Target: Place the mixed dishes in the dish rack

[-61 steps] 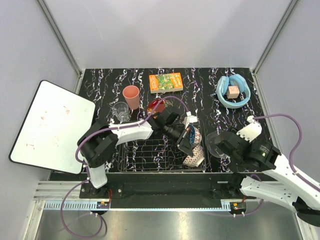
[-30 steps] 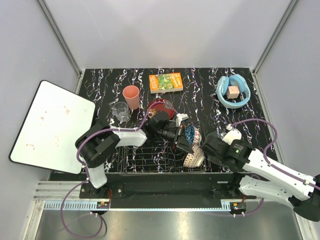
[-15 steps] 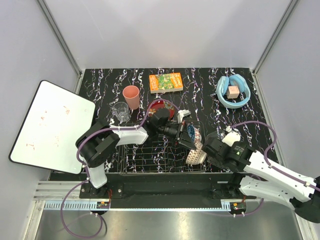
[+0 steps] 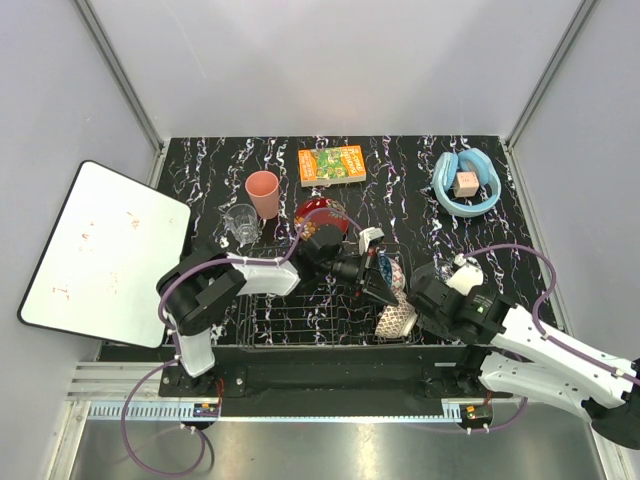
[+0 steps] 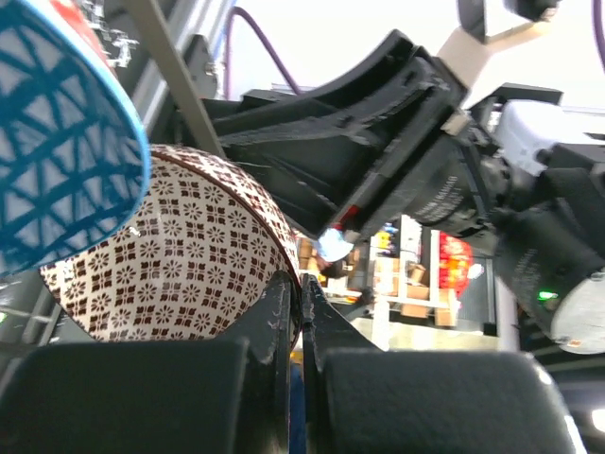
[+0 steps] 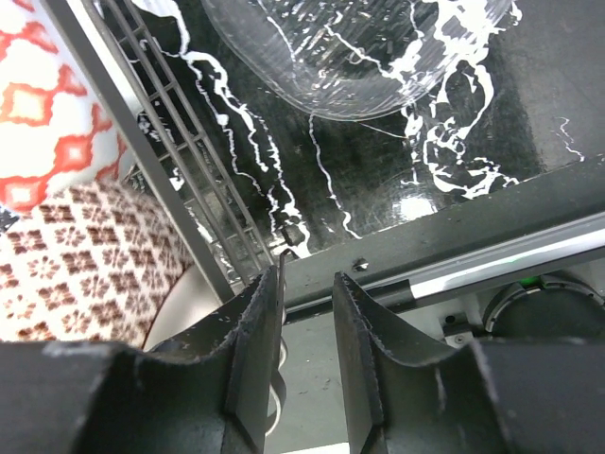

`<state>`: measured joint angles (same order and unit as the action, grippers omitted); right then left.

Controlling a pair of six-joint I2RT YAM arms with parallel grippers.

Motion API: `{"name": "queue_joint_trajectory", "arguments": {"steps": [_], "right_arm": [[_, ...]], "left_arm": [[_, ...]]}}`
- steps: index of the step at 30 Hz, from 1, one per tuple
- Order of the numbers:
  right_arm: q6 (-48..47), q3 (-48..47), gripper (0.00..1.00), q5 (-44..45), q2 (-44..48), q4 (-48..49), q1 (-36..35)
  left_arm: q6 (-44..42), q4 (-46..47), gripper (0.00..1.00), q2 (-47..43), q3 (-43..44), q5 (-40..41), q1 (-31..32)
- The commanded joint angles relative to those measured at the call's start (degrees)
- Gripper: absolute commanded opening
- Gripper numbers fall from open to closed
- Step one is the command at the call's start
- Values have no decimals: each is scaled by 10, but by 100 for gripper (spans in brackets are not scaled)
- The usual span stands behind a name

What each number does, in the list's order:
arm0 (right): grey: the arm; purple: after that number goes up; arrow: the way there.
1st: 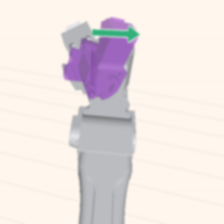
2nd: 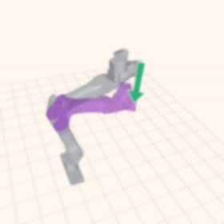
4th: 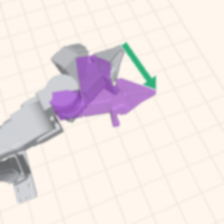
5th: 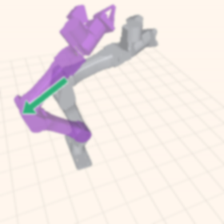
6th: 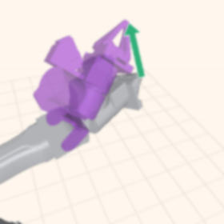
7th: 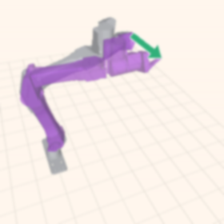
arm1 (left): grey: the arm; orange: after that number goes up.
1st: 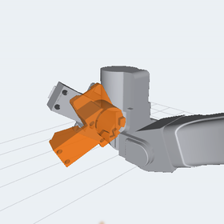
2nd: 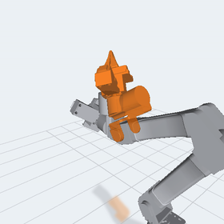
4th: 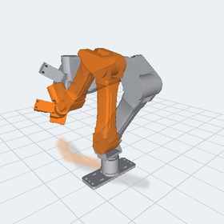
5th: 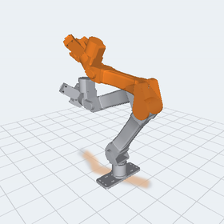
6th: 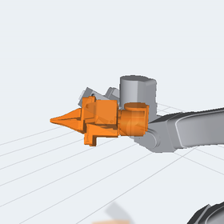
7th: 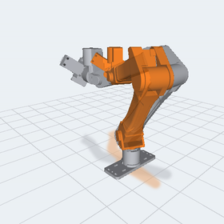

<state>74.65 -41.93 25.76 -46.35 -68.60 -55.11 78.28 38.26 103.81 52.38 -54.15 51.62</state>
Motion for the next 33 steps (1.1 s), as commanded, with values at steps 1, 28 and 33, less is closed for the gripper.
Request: {"name": "queue_joint_trajectory", "arguments": {"steps": [1,28,33], "right_arm": [[14,8,37,-19,3,24,0],[-10,-26,24,-38,-67,66,-108],[-14,-40,28,-26,-59,57,-109]], "left_arm": [[103,163,0,3,16,3,18],[-116,-165,16,-26,30,21,-49],[-182,-260,67,-34,88,9,-37]]}}
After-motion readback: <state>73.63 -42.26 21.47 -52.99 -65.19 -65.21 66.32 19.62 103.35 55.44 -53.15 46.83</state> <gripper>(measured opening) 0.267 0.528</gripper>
